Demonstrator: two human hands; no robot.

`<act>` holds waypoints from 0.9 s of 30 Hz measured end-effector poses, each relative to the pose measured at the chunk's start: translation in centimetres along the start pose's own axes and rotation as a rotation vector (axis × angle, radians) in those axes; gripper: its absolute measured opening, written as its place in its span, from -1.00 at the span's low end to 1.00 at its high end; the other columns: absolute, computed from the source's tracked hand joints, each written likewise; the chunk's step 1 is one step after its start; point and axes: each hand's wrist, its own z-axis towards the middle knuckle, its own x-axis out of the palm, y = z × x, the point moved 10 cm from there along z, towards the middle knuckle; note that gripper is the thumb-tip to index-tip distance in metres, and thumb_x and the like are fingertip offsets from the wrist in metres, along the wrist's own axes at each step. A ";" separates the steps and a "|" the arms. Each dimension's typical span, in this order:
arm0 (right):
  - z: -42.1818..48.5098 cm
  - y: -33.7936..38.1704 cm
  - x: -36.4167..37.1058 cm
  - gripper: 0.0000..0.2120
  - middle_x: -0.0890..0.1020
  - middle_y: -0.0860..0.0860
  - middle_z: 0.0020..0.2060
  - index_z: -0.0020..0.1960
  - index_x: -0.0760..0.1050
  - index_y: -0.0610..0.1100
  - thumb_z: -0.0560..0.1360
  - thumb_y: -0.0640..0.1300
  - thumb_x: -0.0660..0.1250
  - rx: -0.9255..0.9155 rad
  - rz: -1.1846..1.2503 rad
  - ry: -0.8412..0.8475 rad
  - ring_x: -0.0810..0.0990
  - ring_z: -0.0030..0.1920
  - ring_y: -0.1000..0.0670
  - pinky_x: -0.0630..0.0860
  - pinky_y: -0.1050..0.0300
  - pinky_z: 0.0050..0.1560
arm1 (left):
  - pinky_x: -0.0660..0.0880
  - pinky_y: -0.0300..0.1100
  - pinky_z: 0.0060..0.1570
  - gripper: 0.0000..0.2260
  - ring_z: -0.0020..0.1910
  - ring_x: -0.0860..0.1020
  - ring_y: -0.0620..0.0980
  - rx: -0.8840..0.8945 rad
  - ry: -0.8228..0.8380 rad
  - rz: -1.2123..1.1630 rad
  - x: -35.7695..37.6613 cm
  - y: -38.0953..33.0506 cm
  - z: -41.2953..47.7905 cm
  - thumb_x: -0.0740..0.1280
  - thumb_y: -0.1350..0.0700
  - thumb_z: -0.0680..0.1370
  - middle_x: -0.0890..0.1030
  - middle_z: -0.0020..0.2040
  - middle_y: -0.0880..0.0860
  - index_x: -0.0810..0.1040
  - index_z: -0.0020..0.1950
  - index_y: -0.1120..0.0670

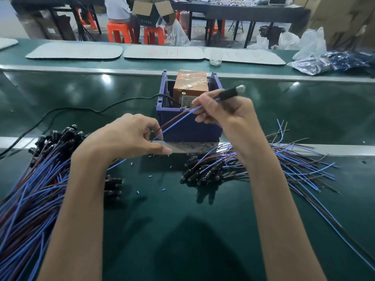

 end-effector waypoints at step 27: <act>0.1 -1.2 -2.0 -0.60 0.18 0.05 -0.55 -0.38 0.39 -0.14 0.63 -0.08 0.19 0.182 0.301 -0.130 0.10 -0.50 0.06 0.19 0.29 -0.56 | 0.44 -0.11 -0.20 -0.82 -0.35 0.46 -0.08 0.117 -0.357 -0.174 -3.3 -0.3 0.0 0.45 -0.08 0.43 0.55 -0.40 -0.11 0.52 -0.31 -0.09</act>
